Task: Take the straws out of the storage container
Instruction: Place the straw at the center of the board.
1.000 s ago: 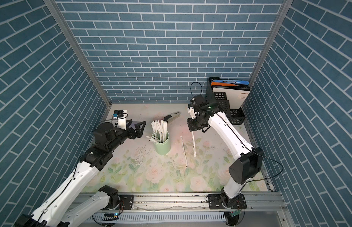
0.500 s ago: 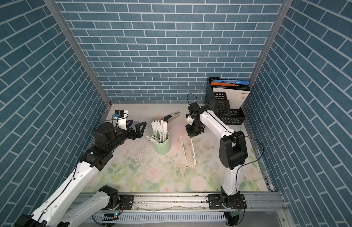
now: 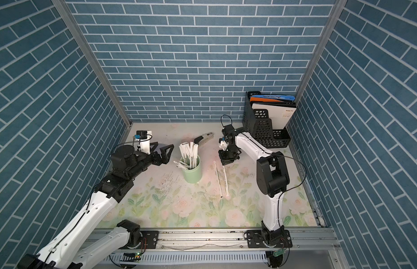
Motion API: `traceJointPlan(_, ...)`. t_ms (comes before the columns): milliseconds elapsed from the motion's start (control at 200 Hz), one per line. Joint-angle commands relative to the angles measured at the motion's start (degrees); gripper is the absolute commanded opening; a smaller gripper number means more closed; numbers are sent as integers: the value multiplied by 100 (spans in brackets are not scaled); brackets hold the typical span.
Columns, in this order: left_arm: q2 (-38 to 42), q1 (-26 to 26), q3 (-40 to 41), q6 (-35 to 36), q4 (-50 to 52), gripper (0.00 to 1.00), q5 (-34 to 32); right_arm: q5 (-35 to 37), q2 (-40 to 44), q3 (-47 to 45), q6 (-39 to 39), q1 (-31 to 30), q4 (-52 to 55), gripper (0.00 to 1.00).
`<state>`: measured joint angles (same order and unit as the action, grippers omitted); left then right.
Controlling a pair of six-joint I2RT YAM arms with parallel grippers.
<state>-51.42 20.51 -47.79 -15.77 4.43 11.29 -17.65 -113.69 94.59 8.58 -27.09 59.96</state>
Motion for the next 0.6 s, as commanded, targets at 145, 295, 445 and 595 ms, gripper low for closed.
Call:
traceJointPlan(145,62,14,51,35,-21,100,32,-289,-195,-245,83,150,-370,6)
traceJointPlan(295,75,14,59,36,-31,100,19,-318,-306,-169,105,181,-424,8)
traceJointPlan(445,66,14,68,22,-31,100,40,-327,-347,-174,129,185,-468,9)
traceJointPlan(595,71,14,68,26,-30,99,40,-301,-304,-247,168,188,-519,12)
